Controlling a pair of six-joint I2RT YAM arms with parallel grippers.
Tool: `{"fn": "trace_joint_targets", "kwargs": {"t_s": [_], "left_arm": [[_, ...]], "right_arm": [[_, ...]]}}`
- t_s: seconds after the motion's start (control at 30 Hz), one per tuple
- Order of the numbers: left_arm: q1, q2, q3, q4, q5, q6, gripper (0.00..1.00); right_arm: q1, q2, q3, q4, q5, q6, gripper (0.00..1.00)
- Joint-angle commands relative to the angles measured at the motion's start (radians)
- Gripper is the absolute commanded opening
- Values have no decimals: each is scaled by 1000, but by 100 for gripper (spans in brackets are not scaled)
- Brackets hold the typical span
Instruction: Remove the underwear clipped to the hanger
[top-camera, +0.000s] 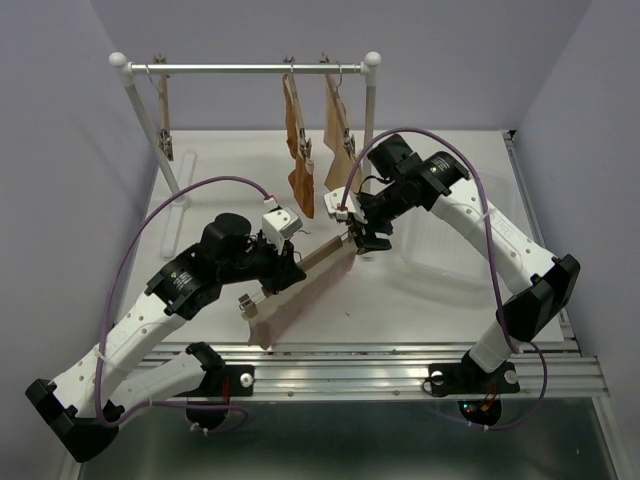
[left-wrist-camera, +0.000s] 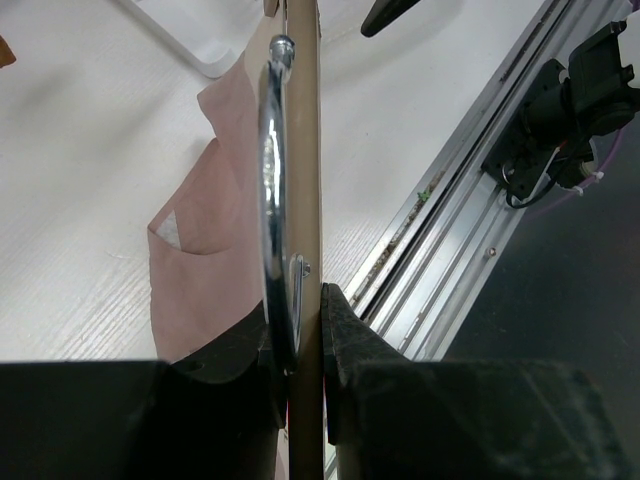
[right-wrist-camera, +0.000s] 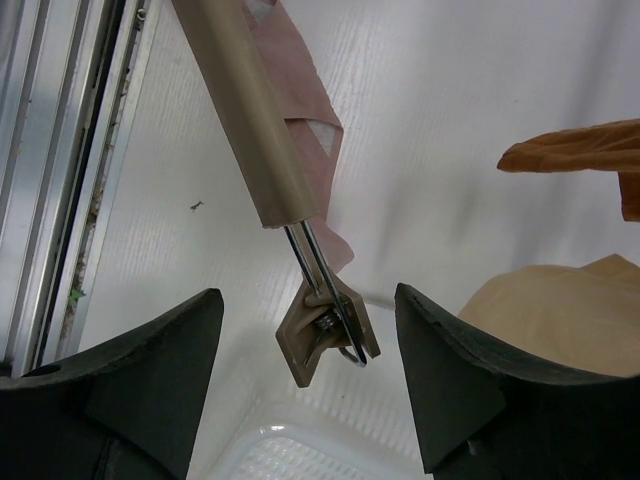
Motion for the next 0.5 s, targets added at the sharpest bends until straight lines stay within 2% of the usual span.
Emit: {"fn": "trace_joint_targets", "kwargs": {"t_s": [0.0,0.37,0.47], "left_arm": [[-2,-21,-3,35,8,-1,0],[-4,-9,-5,24,0,-3,0],[-4,-10,-5,24,2,-3,0]], "right_arm": [[8,-38,43,54,23,31,75],[8,-40,56,71,57,47,71],[8,-40,57,73,58,50,66]]}}
